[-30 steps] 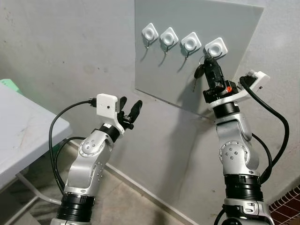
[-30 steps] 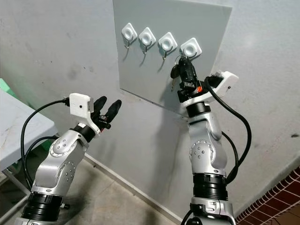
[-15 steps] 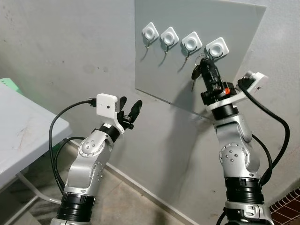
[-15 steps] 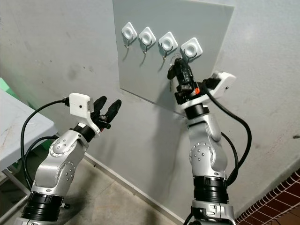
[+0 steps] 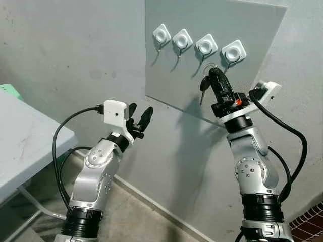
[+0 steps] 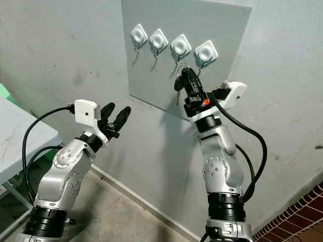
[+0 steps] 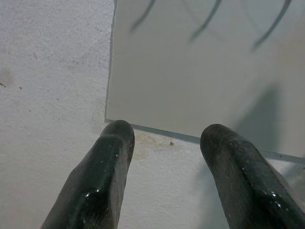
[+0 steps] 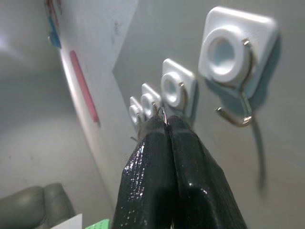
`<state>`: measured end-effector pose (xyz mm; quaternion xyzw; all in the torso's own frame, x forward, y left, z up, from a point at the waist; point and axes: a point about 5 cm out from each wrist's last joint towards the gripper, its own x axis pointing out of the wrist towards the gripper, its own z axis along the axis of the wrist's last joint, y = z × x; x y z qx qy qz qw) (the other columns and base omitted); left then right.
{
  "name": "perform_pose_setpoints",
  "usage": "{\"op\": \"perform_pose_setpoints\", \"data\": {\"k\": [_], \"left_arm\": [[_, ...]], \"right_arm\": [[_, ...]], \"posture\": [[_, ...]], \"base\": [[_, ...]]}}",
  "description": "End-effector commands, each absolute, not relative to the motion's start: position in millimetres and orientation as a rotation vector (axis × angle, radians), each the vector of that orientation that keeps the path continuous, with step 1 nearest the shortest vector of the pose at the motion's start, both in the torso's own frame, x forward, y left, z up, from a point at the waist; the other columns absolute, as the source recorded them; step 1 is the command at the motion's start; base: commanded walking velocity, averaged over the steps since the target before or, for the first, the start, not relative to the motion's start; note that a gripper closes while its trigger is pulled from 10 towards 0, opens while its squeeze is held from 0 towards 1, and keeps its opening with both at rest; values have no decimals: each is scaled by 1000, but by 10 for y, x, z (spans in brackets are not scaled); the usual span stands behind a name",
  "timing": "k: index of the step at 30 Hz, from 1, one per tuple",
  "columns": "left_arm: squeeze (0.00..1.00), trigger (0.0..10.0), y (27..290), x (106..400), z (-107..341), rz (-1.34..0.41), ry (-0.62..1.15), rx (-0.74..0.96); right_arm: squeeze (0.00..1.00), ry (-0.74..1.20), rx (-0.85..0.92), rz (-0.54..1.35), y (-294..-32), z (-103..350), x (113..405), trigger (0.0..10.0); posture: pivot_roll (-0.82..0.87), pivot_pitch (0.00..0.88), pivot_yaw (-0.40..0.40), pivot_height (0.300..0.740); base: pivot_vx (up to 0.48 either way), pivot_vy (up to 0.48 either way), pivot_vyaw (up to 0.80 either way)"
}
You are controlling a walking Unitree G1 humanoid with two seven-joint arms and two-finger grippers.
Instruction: Hang keys on a hook
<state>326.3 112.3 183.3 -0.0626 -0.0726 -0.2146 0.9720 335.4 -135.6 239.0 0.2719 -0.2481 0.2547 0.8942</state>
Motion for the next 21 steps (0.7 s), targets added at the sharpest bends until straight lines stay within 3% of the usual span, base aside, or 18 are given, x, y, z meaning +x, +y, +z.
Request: {"op": "perform_pose_setpoints", "data": {"k": [1,21], "left_arm": [[0,10000,1115,3266,1890,-437,-161,-116],[0,10000,1097,3279,1908,-444,-165,-118]], "right_arm": [[0,-580,578,527,-1384,2533,3330,10000],[0,-578,627,463,-1487,2503,3348,10000]], "posture": [[197,0,-15,740],[194,0,-14,740]], "base": [[0,0,0],[0,0,0]]}}
